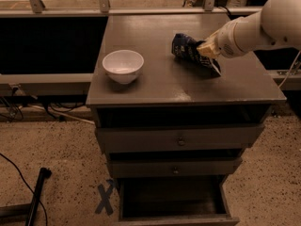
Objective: Place blue chip bag into bottom drawer
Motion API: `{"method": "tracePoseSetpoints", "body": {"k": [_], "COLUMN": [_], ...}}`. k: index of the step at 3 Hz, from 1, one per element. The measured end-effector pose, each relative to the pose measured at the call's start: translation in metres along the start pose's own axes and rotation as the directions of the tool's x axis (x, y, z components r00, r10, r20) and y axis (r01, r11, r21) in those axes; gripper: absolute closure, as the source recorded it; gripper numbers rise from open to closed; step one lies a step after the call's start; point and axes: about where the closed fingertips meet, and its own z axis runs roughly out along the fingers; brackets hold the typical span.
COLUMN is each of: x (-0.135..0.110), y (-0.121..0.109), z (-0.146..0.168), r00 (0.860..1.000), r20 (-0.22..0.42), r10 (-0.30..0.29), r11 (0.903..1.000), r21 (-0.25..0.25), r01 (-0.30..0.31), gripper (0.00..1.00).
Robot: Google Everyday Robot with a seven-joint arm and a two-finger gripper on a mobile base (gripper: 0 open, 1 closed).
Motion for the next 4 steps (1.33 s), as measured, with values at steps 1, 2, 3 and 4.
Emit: {"method": "tracePoseSetpoints", "body": {"k": [1,2,3,4], "x": [-0.010,-0.012,0.029,0.100], "y": [0.016,0.065,0.109,0.140], "z": [-0.041,-0.076,-0.118,-0.145], "r00": [0.993,0.964,0.940,0.943], "r20": [0.119,0.266,0.341,0.331], "r10": [-0.015,0.002,-0.013,0.012], "r11": [0.9996,0.9867,0.9639,0.9422], "r21": [-0.023,-0.157,-0.246,-0.320], "r01": [0.018,0.041,0.102,0.100], "gripper": [1.00,1.00,1.00,1.00]}}
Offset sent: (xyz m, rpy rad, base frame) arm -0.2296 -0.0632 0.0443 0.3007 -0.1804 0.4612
